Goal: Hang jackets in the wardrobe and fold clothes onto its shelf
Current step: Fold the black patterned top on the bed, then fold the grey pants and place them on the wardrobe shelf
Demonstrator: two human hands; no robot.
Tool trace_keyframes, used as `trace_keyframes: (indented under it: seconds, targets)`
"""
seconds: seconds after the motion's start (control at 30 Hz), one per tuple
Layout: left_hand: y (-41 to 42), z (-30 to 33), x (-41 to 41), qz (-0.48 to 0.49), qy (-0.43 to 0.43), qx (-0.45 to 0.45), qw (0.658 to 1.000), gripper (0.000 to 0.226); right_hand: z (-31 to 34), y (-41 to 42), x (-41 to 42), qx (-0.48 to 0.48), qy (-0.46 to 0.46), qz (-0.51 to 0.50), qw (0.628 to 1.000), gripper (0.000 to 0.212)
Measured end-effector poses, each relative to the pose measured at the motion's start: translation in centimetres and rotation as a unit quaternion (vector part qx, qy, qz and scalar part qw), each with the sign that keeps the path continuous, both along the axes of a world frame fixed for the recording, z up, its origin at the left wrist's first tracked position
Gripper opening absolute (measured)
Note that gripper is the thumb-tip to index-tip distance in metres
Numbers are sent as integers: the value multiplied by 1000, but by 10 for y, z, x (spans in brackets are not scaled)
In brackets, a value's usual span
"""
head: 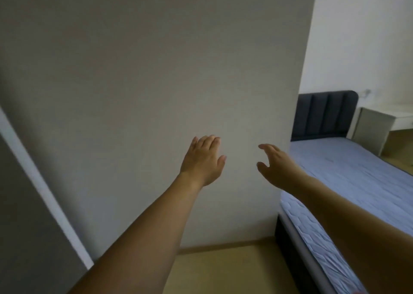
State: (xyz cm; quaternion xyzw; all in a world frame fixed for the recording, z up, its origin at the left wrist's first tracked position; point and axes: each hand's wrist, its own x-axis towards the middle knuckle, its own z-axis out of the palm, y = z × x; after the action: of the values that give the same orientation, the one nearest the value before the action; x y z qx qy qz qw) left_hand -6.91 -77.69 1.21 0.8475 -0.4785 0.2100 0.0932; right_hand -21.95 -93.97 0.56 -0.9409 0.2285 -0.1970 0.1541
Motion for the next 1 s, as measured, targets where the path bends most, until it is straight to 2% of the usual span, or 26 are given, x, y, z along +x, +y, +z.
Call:
trace_keyframes:
  seconds: [0.2, 0.33, 0.5, 0.7, 0.8, 1.0]
  targets:
    - [-114, -49, -58, 2, 88, 18, 996, 59, -29, -107, -80, 9, 20, -31, 999, 58]
    - [-199, -70, -112, -16, 92, 26, 995, 57, -52, -199, -142, 32, 24, -61, 997, 57]
    - [-287, -104, -188, 12, 158, -1, 987, 58, -94, -301, -210, 68, 60, -34, 995, 57]
    - [-369, -144, -248, 42, 221, 42, 973, 58, -133, -400, -268, 113, 115, -11, 987, 54]
    - [-426, -175, -263, 46, 229, 61, 970, 57, -159, -459, -294, 118, 115, -28, 986, 54]
    - [-553, -255, -331, 63, 300, 71, 949, 57, -213, -590, -361, 150, 141, -28, 978, 53]
